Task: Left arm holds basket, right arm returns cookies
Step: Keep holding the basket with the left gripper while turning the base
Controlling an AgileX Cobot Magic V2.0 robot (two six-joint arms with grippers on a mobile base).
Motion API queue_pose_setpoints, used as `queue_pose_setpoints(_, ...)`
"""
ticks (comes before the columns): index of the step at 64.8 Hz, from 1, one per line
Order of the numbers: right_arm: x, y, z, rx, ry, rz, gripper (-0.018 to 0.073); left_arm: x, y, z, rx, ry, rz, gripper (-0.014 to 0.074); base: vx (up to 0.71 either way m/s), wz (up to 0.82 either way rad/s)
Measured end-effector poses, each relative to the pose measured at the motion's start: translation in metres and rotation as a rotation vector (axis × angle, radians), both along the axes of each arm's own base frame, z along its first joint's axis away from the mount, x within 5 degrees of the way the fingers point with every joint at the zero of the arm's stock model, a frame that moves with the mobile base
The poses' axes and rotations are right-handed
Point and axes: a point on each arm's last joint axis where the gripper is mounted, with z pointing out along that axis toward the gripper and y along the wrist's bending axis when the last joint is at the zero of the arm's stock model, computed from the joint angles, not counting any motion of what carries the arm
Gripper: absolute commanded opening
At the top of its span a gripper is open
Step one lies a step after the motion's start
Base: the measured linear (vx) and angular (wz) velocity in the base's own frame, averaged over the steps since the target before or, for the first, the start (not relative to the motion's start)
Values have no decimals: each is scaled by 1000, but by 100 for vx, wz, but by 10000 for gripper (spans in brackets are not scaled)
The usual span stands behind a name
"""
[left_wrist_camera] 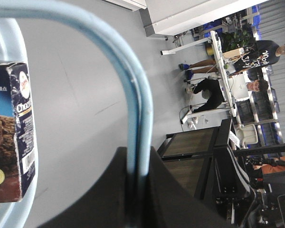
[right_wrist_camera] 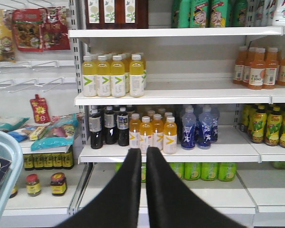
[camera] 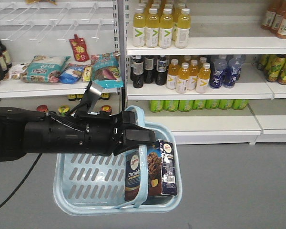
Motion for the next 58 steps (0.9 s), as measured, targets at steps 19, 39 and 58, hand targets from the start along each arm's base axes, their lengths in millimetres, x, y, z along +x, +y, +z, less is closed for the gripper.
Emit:
queue_pose_setpoints(19, 0, 0, 0, 0, 0, 0, -10, 1, 0, 0, 4, -1, 7, -3, 42, -49)
queue_pose_setpoints(39, 0, 0, 0, 0, 0, 0, -10, 1, 1, 0, 5, -1, 9, -3, 31, -83)
queue_pose_setpoints(58, 0, 0, 0, 0, 0, 0, -10, 1, 1, 0, 4, -1, 9, -3, 24, -94)
